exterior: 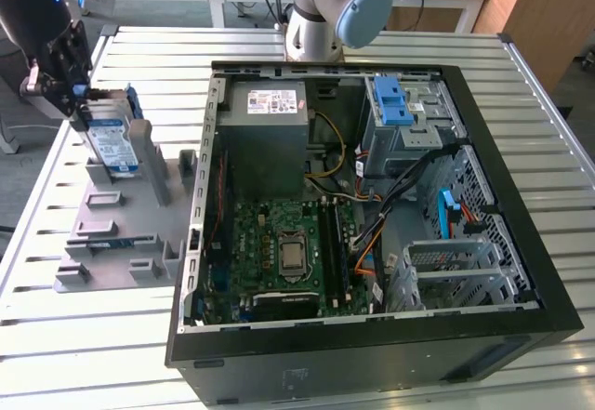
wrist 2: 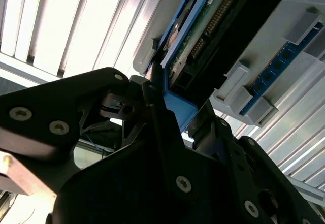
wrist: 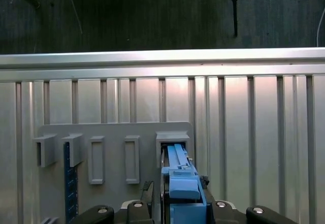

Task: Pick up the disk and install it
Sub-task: 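Pick up the disk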

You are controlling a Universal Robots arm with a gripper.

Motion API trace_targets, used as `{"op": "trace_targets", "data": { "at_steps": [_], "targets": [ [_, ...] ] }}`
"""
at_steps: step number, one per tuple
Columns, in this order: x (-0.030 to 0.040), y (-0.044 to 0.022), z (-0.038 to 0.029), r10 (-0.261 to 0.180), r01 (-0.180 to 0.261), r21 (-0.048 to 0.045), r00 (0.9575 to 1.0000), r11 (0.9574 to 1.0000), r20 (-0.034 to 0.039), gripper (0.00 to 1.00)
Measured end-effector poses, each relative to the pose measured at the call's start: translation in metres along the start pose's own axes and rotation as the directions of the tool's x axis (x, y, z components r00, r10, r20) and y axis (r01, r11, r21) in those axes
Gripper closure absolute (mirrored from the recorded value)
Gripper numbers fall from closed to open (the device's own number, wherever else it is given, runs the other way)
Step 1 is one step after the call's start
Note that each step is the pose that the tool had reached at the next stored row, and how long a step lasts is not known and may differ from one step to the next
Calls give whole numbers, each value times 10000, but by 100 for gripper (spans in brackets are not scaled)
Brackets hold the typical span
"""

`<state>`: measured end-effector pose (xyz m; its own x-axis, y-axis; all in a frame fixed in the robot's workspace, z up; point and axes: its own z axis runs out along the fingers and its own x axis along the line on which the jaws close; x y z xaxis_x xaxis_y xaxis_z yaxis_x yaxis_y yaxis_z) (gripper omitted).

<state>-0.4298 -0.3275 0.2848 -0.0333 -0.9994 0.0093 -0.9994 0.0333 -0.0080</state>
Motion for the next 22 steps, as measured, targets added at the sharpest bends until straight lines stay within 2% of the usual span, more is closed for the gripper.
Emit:
{"op": "trace_targets", "data": {
  "at_steps": [5, 8, 18, 20, 21, 22],
  "targets": [
    [5, 0, 0, -1, 1, 1, 10000, 10000, -2, 55],
    [-18, 0, 0, -1, 1, 1, 10000, 10000, -13, 55],
    [-38, 1, 3, -2, 2, 4, 9999, 10000, -119, 55],
    [-39, 1, 2, -2, 2, 3, 9999, 10000, -120, 56],
    [-38, 1, 3, -2, 2, 4, 9999, 10000, -121, 63],
    [-38, 1, 3, -2, 2, 4, 9999, 10000, -121, 63]
  ]
}}
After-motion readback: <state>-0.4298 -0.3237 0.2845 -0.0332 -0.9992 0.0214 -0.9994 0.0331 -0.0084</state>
